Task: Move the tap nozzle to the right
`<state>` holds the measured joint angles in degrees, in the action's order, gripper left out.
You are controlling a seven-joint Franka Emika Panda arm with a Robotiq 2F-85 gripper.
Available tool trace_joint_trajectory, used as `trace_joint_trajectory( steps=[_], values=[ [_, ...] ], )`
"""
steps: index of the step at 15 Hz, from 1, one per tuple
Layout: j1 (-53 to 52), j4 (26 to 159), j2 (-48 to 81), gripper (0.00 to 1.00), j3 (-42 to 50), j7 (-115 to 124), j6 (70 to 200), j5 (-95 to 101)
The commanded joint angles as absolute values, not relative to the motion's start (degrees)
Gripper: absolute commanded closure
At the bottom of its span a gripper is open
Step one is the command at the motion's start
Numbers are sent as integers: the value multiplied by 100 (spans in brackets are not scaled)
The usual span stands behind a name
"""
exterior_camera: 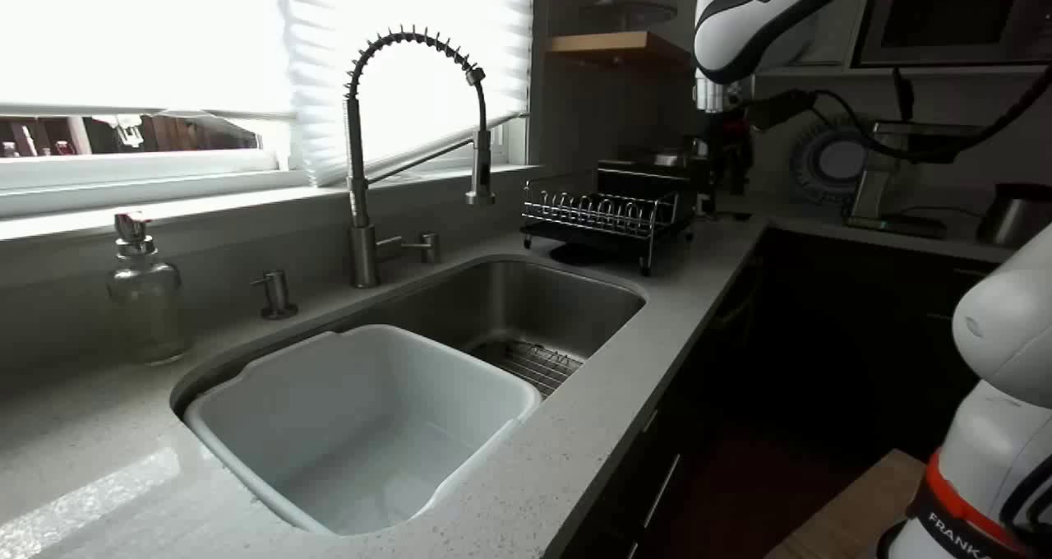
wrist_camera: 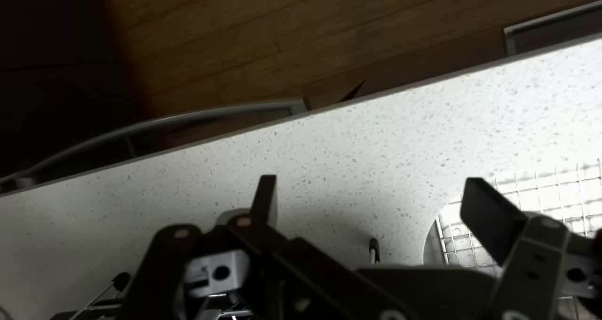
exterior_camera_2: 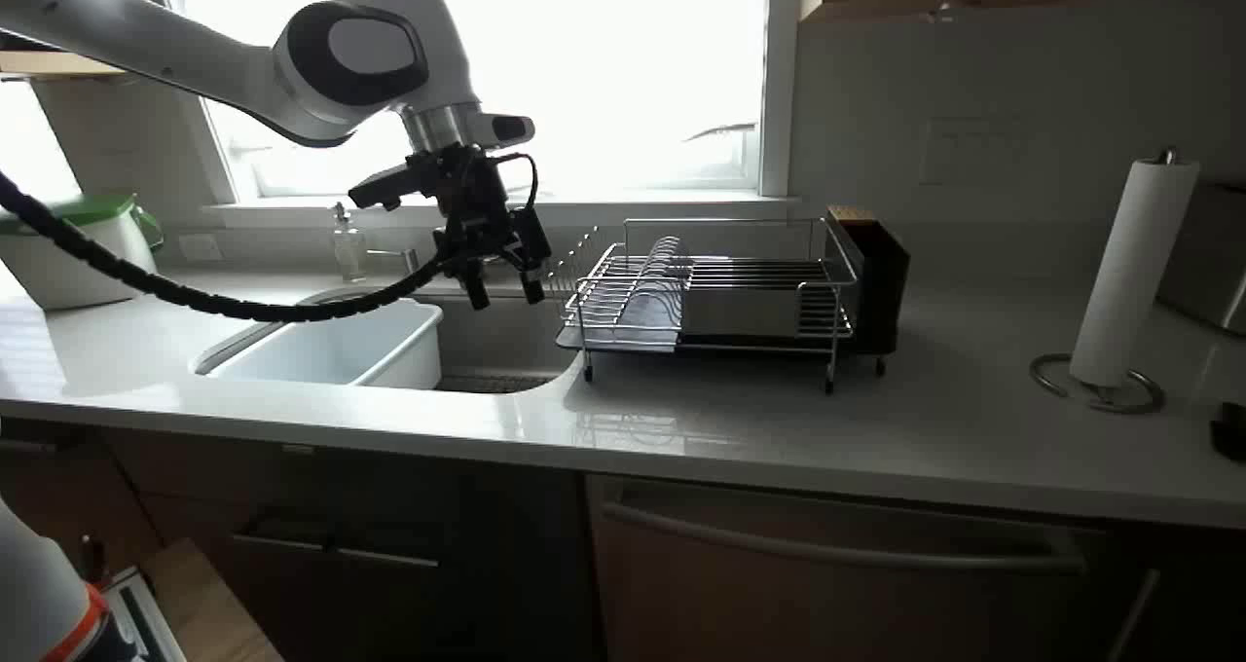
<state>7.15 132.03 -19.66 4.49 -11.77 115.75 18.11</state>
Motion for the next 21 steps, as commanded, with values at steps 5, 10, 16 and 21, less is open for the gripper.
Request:
trace_joint_trajectory(
  steps=[5,10,16,21],
  values=[
    [651,13191,-1966,0,503,-1162,11555,1829],
    [41,13067,-2033,0,288,-1544,11701,985],
    [-1024,12542,-1732,0,-168,-1814,12033,-817],
    [-1491,12404,-1309,26,-350,-2469,13404,-1761]
  ],
)
